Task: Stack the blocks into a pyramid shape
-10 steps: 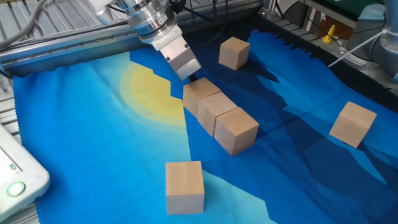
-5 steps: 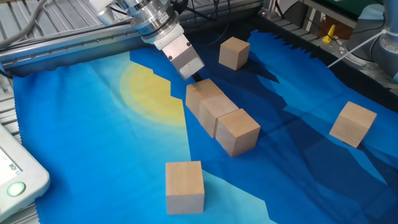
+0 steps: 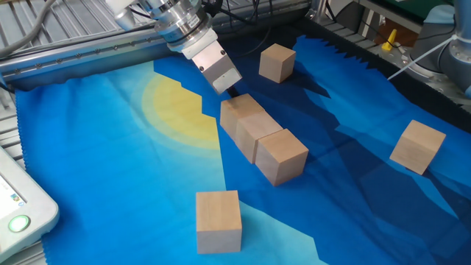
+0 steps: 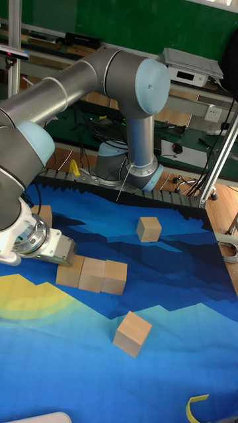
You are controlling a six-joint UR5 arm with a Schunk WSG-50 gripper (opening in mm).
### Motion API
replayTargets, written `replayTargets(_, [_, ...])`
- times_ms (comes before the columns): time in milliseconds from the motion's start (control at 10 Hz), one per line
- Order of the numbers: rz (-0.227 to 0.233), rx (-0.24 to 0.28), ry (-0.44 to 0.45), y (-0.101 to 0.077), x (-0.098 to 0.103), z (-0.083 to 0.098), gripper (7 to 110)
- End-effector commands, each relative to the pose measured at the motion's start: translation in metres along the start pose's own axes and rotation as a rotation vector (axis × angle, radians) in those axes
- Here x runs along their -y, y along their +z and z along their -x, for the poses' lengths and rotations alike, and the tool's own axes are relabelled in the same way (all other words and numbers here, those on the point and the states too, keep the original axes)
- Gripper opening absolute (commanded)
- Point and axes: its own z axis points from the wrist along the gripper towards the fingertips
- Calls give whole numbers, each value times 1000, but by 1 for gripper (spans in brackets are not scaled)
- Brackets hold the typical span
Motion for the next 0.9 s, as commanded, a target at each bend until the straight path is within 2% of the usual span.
replayTargets(0, [-1,21,-2,-2,0,5,7])
replayTargets(100, [-2,23,-6,-2,0,6,7])
replayTargets(200, [-26,31,-2,-3,5,8,7])
replayTargets(300, [-76,55,1,-6,15,15,7])
replayTargets(500, [-159,111,13,-19,19,27,7])
replayTargets(600, [-177,133,23,-26,13,27,7])
replayTargets(800, [-174,150,3,-39,-3,27,7])
